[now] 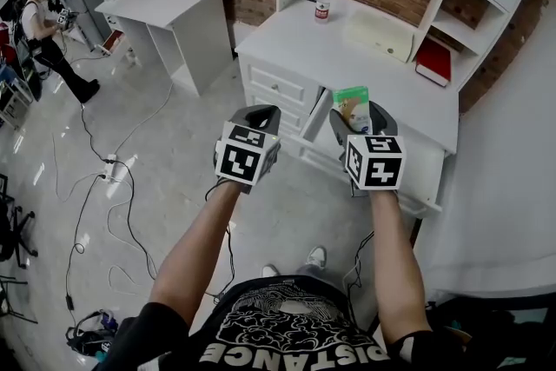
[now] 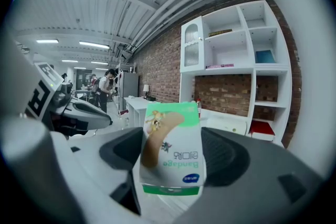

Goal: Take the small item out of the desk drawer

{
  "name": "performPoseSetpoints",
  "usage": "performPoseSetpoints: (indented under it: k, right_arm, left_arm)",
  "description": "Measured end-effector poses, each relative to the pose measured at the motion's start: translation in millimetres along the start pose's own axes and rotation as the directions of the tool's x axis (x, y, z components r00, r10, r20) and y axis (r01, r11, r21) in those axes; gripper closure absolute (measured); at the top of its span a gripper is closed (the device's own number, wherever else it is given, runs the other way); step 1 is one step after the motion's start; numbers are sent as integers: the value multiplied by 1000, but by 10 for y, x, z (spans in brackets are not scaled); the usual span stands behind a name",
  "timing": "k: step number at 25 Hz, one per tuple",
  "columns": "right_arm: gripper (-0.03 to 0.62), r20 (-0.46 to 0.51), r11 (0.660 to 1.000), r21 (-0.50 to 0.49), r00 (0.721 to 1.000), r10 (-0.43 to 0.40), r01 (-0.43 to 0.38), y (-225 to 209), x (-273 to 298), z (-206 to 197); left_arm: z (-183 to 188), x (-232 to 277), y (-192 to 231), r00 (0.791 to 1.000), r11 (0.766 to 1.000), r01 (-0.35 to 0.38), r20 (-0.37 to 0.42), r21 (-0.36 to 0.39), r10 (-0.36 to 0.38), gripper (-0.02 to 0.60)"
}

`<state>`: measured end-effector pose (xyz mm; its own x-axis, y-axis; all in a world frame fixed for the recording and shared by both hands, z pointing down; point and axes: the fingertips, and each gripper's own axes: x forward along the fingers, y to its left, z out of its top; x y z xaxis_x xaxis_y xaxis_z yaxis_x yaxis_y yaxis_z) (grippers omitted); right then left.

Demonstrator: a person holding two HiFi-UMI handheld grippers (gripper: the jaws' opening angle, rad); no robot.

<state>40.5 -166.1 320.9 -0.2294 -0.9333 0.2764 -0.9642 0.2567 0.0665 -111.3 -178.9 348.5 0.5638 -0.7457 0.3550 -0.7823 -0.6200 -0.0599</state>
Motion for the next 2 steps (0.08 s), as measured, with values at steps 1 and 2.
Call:
performPoseSetpoints:
  k: [1, 2]
  right_arm:
    - [246, 0, 1000, 1, 1000, 0, 0, -5, -8, -4]
    - [246, -1, 1000, 2, 1000, -1, 1, -10, -15, -8]
  left_arm:
    - [4, -1, -10, 1000, 1000, 1, 0, 0, -1, 572]
    - [8, -1, -19, 1000, 1000, 1, 0, 0, -1, 572]
